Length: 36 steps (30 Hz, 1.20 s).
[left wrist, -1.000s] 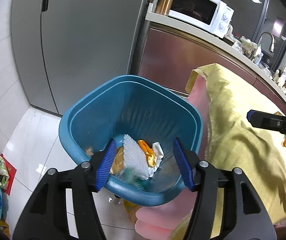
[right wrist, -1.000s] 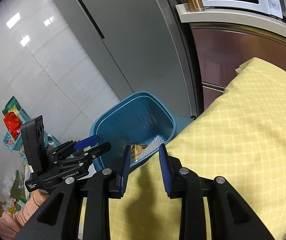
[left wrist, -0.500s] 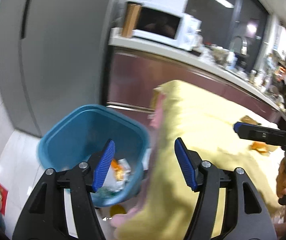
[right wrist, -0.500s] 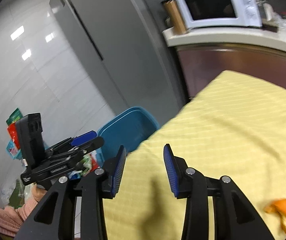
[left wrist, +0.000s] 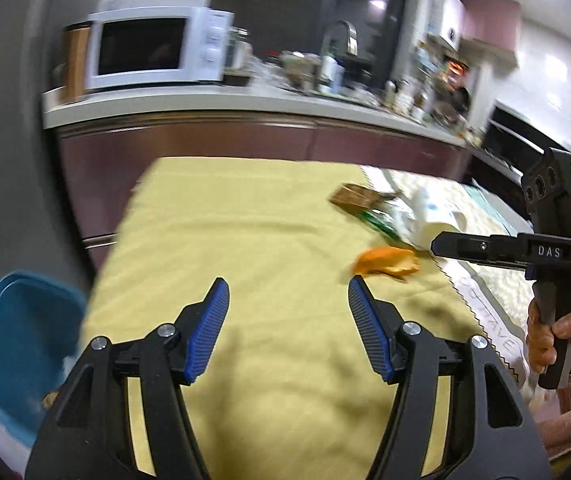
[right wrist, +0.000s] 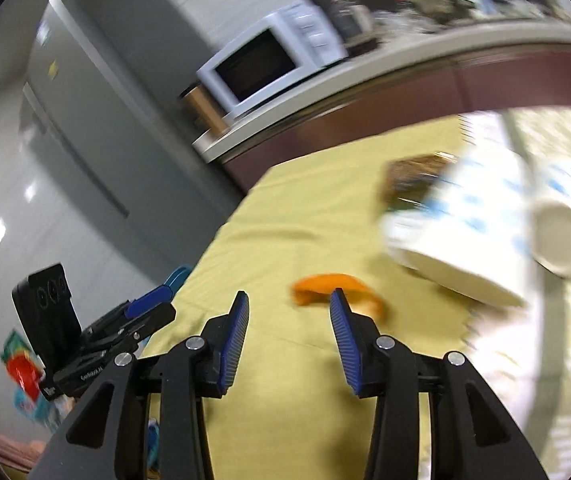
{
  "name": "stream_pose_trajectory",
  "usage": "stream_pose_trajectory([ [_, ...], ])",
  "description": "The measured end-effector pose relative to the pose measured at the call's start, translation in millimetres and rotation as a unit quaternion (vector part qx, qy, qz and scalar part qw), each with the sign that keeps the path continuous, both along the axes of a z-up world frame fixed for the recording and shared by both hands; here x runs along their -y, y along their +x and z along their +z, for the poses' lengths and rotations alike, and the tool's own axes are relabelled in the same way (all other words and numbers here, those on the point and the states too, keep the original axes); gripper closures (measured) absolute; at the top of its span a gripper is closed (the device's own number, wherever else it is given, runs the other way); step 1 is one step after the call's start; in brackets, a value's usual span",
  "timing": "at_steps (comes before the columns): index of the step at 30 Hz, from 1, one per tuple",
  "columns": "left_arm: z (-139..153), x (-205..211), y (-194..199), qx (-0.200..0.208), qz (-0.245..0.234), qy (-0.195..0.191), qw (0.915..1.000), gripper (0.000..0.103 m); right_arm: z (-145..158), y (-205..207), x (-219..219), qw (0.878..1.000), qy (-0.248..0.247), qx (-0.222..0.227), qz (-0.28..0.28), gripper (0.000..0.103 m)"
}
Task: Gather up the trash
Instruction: 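Move both open grippers back over the table, then grasp the second orange peel with the left gripper while the right gripper grasps the blue-dotted paper cup rim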
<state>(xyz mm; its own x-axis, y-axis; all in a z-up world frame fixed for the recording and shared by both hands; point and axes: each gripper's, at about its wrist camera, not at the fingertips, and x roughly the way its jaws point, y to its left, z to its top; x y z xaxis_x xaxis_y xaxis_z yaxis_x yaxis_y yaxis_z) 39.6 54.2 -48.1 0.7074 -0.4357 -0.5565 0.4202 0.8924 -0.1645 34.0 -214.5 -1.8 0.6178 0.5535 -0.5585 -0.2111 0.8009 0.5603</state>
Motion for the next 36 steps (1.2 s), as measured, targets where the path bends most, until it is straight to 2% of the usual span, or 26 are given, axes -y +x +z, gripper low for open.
stream_pose_trajectory([
  [3, -3.4, 27.2, 10.9, -0.01, -0.028, 0.01, 0.9995, 0.042, -13.0, -1.2, 23.9, 0.999, 0.033, -0.013, -0.031, 0.062],
  [9, -7.7, 65.6, 31.7, -0.022, -0.057, 0.039, 0.9974, 0.043, -22.1, -4.3, 53.7, 0.994, 0.08, -0.006, -0.078, 0.062],
  [20, -15.5, 105.6, 54.0, -0.031, -0.098, 0.085, 0.991, 0.046, -31.6, -1.7, 83.2, 0.98, 0.146, 0.001, -0.137, 0.062],
  [23, -20.8, 113.0, 61.0, -0.044, -0.112, 0.092, 0.9886, 0.052, -31.3, -1.3, 87.9, 0.976, 0.159, 0.004, -0.146, 0.064],
  [28, -28.0, 117.9, 70.4, -0.069, -0.115, 0.09, 0.9869, 0.071, -32.5, -2.0, 94.6, 0.972, 0.178, 0.009, -0.152, 0.069],
  [31, -29.0, 116.1, 72.7, -0.073, -0.114, 0.086, 0.987, 0.082, -35.3, 1.5, 95.9, 0.97, 0.188, 0.009, -0.152, 0.08],
  [36, -30.7, 113.5, 70.7, -0.079, -0.108, 0.08, 0.9877, 0.09, -35.6, 1.8, 94.5, 0.97, 0.193, 0.013, -0.149, 0.091],
])
